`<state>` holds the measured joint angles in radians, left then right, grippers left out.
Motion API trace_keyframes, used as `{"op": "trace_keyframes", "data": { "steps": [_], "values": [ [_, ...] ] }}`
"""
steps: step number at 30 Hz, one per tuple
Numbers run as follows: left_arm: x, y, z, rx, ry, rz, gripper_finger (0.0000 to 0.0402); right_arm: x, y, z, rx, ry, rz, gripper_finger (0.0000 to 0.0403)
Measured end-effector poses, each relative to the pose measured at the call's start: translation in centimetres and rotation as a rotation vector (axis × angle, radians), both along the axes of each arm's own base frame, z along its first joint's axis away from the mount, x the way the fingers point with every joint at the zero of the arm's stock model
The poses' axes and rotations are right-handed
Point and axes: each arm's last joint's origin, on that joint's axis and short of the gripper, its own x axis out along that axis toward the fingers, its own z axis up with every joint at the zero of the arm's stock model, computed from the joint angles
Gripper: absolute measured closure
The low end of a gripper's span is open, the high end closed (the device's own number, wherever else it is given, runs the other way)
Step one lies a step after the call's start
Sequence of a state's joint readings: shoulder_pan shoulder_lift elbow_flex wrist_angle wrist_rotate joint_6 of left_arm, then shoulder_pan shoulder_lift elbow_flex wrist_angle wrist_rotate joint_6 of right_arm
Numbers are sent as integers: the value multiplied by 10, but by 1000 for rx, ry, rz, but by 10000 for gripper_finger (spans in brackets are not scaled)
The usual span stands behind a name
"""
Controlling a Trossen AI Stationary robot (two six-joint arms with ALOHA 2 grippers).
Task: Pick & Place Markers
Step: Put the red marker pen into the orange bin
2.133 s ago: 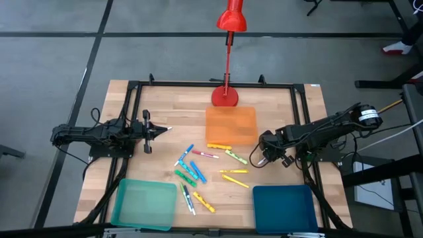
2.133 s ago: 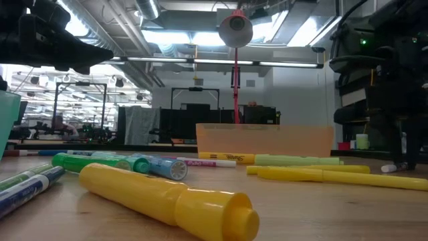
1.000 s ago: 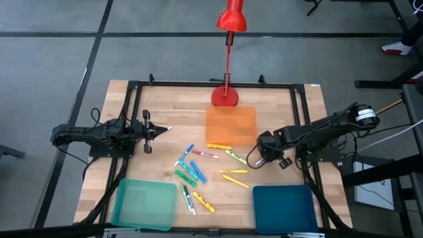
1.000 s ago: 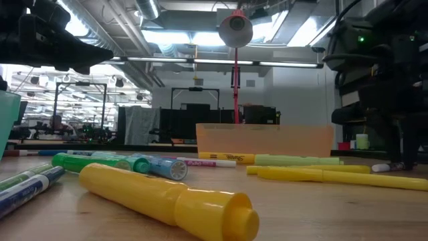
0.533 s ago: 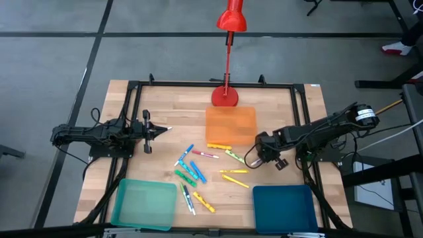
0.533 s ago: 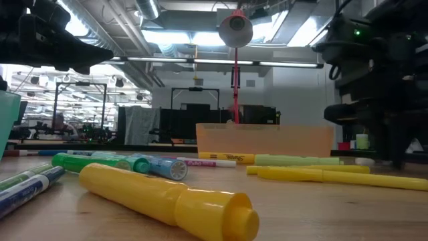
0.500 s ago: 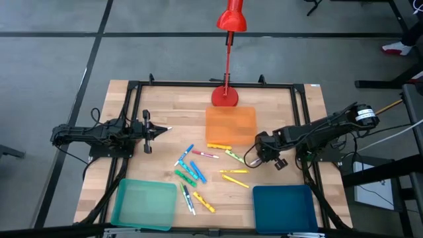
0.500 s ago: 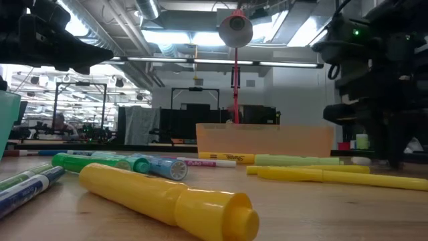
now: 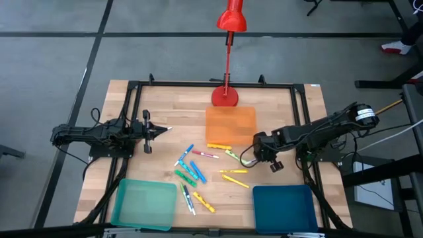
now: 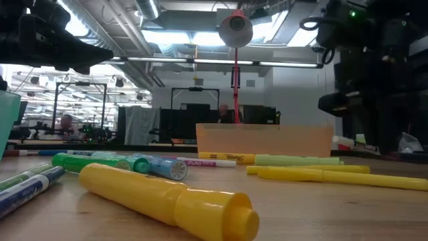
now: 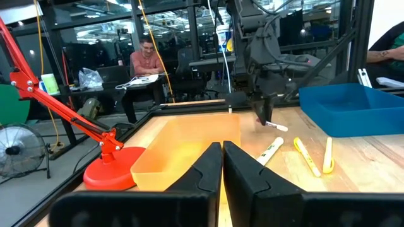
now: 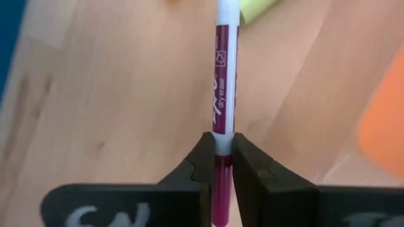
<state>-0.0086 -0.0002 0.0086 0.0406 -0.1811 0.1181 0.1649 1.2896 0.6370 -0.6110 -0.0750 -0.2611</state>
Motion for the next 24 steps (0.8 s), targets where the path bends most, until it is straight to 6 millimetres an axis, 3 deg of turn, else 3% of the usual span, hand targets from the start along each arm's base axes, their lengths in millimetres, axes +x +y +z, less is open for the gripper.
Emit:
{"op": "trace_keyframes", "data": {
  "steps": [24],
  "values": [
    [0,0,0,0,0,0,393,39,9,90,76,-211,-83,368]
  ]
}}
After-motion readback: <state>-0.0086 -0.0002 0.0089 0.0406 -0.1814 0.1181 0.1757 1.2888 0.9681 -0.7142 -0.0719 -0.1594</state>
